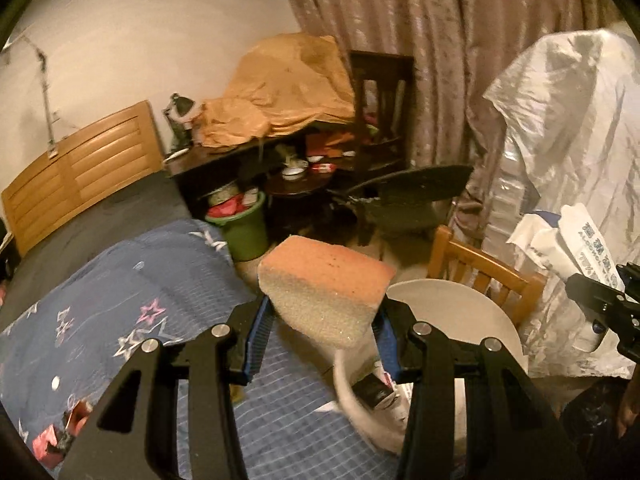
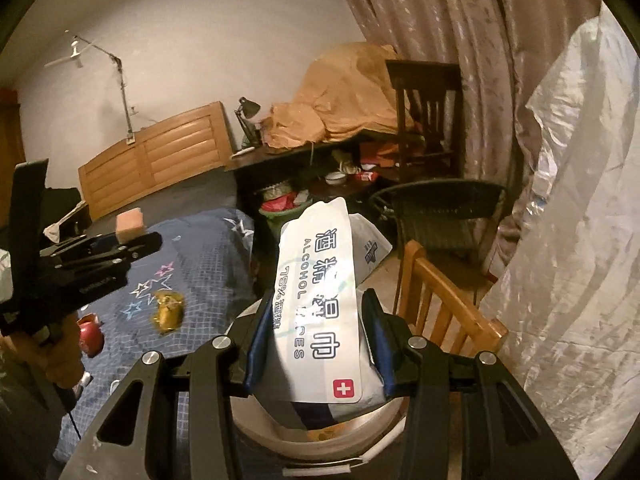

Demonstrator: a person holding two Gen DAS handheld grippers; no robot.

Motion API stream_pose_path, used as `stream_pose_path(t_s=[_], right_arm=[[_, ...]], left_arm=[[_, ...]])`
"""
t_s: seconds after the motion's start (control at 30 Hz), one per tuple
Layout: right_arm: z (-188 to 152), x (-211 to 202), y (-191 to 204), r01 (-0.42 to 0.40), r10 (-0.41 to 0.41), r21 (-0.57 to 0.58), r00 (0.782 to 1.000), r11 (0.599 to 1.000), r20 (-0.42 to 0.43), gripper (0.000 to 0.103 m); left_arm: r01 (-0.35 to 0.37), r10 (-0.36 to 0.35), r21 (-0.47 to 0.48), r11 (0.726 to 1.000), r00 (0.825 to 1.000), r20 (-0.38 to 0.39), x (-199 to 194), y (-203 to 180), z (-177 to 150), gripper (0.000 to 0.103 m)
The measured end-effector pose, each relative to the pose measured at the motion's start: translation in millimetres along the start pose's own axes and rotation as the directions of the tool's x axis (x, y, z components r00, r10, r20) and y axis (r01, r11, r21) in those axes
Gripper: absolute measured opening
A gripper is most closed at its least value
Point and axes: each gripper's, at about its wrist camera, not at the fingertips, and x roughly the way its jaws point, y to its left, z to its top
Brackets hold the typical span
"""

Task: Collect trash
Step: 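Carry the wipes packet and sponge over the white bucket with both tools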

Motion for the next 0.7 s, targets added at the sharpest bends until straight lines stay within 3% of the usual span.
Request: stream_pose_path(t_s=[0.13,0.7], right_arm=[[-3,15,-7,0.004,-0.004,0.009,1.0,1.0,-0.015,0.045],[-21,48,-19,0.023,-0.02,0.031,0.997,0.999,-0.078,0.045]], left_arm=[[0.014,-0.013,0.045,0.999,1.0,-0.016,13,-18,0,0.044],[0.05,-0.042,0.072,0.996,0.994,-0.102,52,-40,-13,0.044]])
